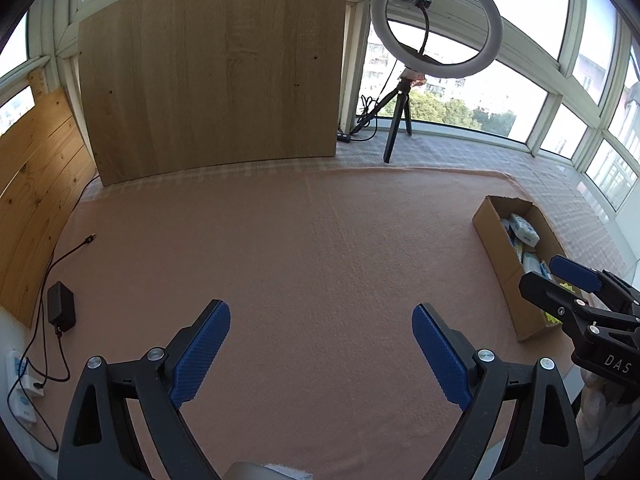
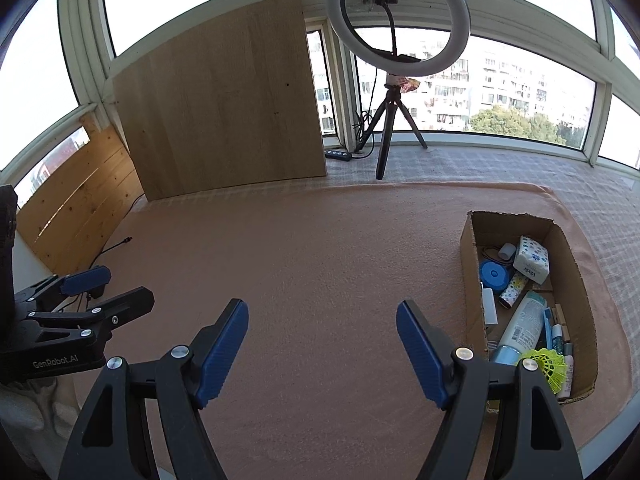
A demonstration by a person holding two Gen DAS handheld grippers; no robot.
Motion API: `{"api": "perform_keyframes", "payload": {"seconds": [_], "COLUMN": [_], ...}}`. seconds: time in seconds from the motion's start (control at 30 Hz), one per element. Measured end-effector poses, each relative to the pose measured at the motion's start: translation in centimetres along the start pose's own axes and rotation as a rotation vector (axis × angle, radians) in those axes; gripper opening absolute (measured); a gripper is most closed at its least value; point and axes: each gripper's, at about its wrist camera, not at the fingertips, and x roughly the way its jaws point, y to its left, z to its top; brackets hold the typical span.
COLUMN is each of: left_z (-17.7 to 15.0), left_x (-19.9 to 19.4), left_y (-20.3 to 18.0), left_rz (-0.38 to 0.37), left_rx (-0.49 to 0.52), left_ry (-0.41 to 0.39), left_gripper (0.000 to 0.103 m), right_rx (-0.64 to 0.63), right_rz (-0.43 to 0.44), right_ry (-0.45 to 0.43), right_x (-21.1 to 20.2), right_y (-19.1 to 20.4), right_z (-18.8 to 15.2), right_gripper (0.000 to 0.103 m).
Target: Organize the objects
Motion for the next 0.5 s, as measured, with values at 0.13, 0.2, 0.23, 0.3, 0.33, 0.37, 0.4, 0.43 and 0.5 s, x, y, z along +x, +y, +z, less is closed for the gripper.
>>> {"api": "perform_keyframes", "payload": {"seconds": [0.13,0.2,0.23,0.3,0.33,0.37,0.4,0.43,0.5], "left_z": [-0.5,-0.7,-0.8,-0.8,-0.8,-0.9,-0.9,-1.0,-1.0], "left_x": [-0.3,-0.4,-0.5,-0.5,-0.6,-0.6,-0.6,-0.7,-0.7], "left_y": [0.9,1.2,1.3,1.4,1.4,1.5,1.5,1.6,1.8], "left_rz": [0.005,0.007,0.008,0.01,0.012,0.012,0.012,0.012,0.013], "left_rx": [-0.014,-0.016,-0.017,-0.017,-0.016,-0.015,-0.016,-0.017,-0.019], "left_ry": [0.001,0.001,0.001,0.003,0.004,0.006,0.007,0.009,0.01], "left_gripper": [0.094,0.094,0.094,0.094,0.094,0.094,0.094,0.094,0.094], "right_rx": [-0.011,-0.017,-0.019,-0.021,-0.024,-0.028,-0.031,-0.036,-0.043], "right_rz": [0.011,0.012,0.012,0.014,0.015,0.015,0.014,0.013,0.011], "right_ry": [0.007,0.008,0.008,0.005,0.004,0.002,0.001,0.0,-0.001], "right_x": [0.1,0.1,0.1,0.0,0.0,0.0,0.0,0.1,0.1], "right_y": [0.9,1.3,1.5,1.7,1.9,2.0,2.2,2.3,2.6], "right_z": [-0.4,-0.5,-0.5,-0.5,-0.5,-0.5,-0.4,-0.4,-0.4], "right_gripper": [0.073,0.073,0.073,0.073,0.073,0.073,0.073,0.073,0.073]}}
